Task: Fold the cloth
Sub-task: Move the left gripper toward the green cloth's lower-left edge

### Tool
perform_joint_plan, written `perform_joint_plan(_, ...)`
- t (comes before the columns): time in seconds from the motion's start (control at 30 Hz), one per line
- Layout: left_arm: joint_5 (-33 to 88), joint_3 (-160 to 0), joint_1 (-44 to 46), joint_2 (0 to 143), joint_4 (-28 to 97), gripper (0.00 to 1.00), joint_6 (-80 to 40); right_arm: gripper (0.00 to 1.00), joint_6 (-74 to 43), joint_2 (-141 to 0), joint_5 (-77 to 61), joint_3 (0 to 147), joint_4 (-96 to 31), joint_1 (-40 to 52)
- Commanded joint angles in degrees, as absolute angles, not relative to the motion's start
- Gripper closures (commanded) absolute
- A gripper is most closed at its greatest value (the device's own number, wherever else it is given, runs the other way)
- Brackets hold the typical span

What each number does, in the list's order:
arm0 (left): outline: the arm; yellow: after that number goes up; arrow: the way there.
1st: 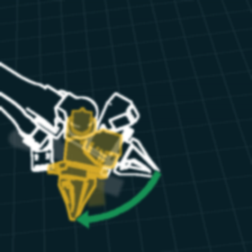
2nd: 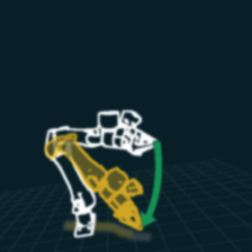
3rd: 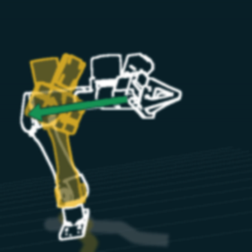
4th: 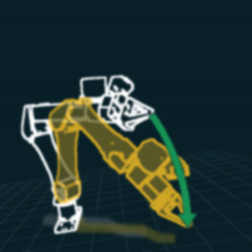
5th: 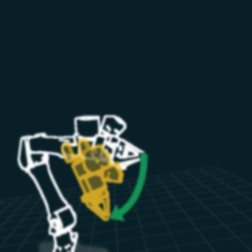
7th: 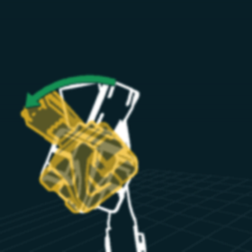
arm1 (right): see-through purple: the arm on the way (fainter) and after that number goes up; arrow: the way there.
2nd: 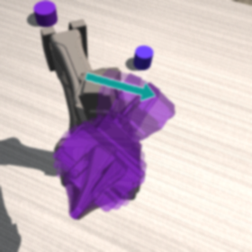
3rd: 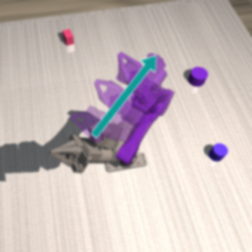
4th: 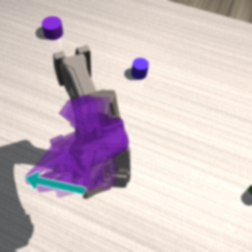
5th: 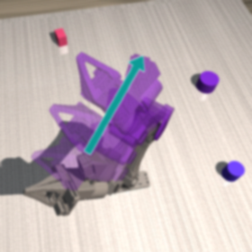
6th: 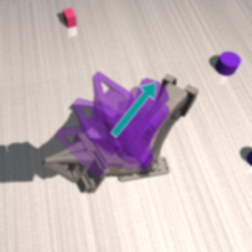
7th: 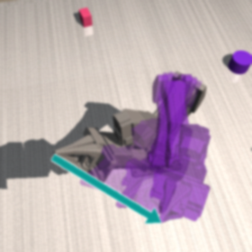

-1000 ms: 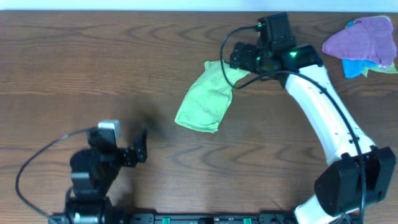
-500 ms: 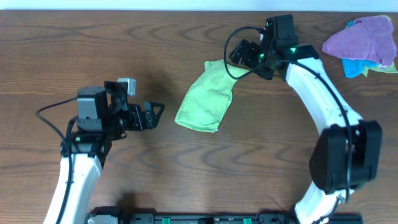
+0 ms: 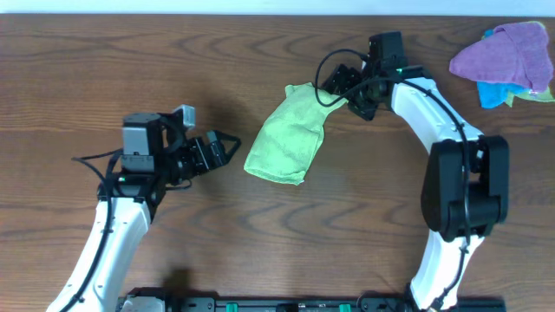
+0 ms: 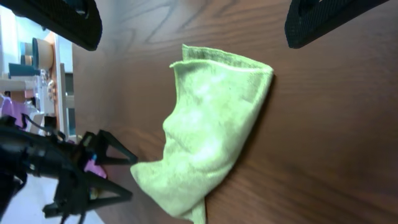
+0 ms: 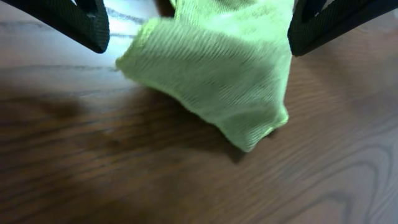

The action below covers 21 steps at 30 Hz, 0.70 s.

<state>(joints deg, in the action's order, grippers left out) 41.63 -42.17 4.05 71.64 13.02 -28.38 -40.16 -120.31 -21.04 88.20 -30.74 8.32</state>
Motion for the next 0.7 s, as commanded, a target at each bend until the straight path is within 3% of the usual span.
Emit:
perform_joint_plan(0.0,39.38,-43.35,6.70,71.92,13.02,0.05,-31.42,0.11,-42.24,-121.80,-21.41,87.68,-30.04,7.73)
perform_joint_plan(0.43,39.00,-43.35,10.87,74.94,12.97,0.05,-33.69,0.34,-42.37,-121.99,-18.24,87.66,-27.62,7.70)
perform_joint_plan(0.67,40.53,-43.35,11.00,74.94,11.90,0.05,-39.81,0.54,-42.39,-121.99,-17.30,87.61,-27.40,7.79)
